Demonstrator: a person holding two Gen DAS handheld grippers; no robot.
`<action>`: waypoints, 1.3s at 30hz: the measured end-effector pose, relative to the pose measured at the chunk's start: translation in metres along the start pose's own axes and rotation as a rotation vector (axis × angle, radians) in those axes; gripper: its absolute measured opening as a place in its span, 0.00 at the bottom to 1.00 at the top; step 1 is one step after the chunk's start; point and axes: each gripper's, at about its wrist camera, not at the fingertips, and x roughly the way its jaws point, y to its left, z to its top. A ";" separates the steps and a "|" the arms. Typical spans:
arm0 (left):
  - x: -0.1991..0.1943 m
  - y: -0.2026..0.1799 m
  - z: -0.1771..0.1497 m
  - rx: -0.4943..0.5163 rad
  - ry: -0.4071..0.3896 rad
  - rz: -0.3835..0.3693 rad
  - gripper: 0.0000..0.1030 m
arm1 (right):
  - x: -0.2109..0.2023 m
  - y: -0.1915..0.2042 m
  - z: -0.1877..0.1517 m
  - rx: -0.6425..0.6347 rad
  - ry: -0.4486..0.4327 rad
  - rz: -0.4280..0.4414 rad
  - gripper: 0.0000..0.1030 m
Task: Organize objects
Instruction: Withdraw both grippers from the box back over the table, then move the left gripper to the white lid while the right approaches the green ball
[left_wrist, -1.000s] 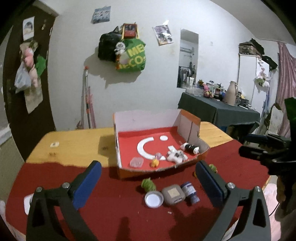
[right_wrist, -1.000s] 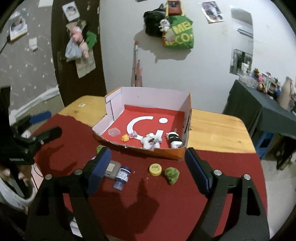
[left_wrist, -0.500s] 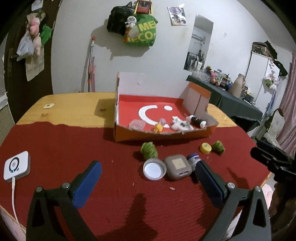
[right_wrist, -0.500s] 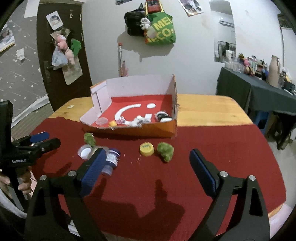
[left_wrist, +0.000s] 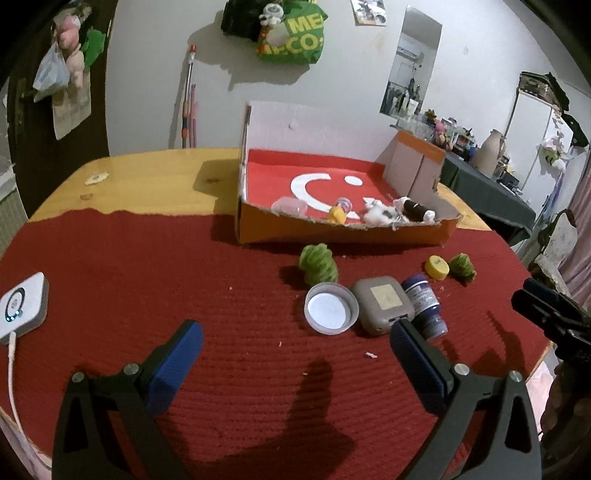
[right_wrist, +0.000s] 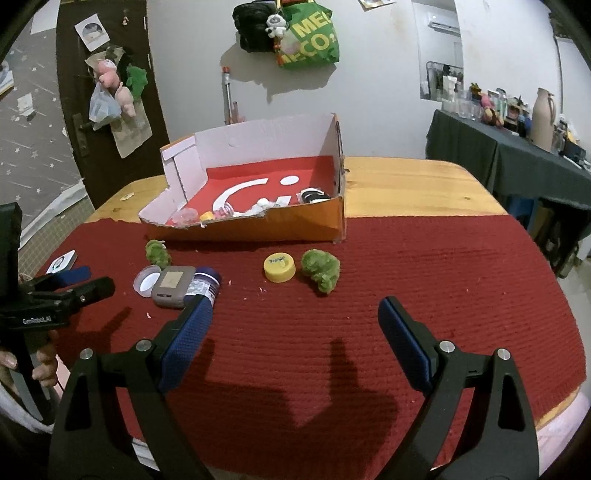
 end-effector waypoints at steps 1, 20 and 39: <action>0.002 0.000 0.000 -0.002 0.005 -0.002 1.00 | 0.001 0.000 0.000 0.001 0.003 0.001 0.89; 0.026 0.001 0.005 0.059 0.089 0.005 1.00 | 0.027 -0.006 0.013 -0.038 0.066 -0.007 0.89; 0.052 -0.001 0.019 0.158 0.148 -0.047 0.84 | 0.085 -0.018 0.030 -0.125 0.214 -0.090 0.80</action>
